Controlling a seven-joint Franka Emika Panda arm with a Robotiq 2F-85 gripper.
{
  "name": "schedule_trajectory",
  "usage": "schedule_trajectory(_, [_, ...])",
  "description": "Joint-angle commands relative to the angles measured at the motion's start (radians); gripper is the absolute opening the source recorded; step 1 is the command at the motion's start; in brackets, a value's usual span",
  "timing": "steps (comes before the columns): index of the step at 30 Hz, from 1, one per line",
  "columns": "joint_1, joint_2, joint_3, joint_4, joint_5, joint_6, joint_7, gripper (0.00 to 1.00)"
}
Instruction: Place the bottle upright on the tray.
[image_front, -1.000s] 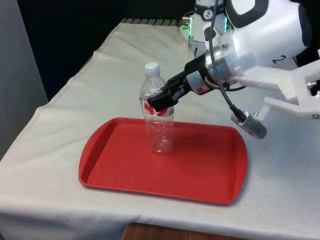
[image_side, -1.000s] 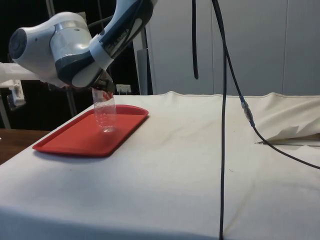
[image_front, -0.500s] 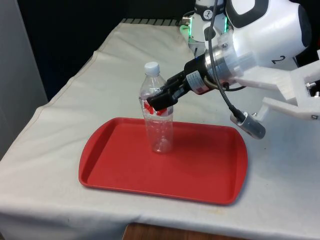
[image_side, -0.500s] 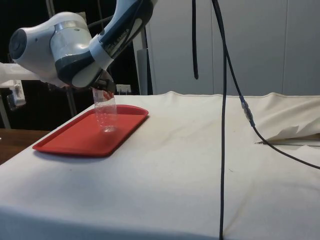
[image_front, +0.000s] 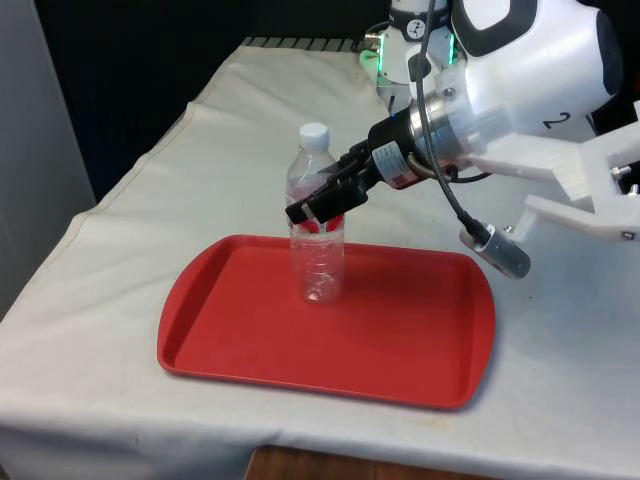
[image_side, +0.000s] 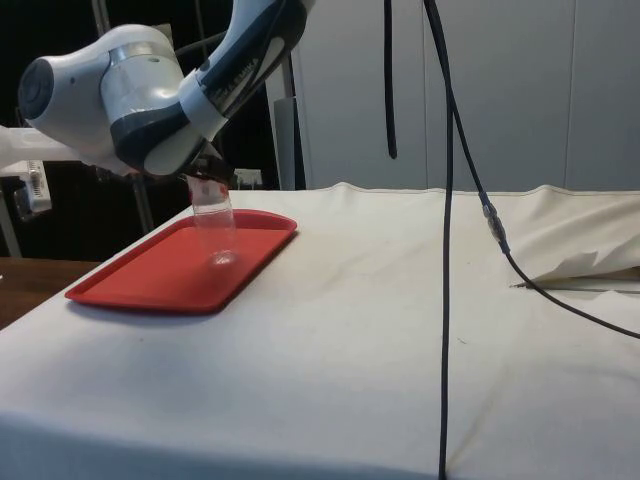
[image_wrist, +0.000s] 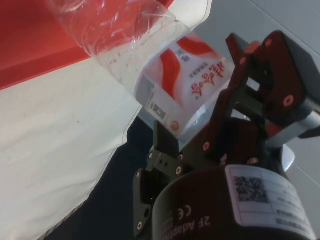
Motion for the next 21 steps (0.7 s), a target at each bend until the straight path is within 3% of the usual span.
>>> schedule_trajectory(1, [0.000, 0.000, 0.000, 0.000, 0.000, 0.000, 0.000, 1.00])
schedule_trajectory(12, [0.002, -0.001, 0.001, 0.001, 0.000, -0.005, 0.000, 1.00])
schedule_trajectory(21, [0.006, -0.009, 0.006, 0.020, -0.010, -0.045, -0.010, 1.00])
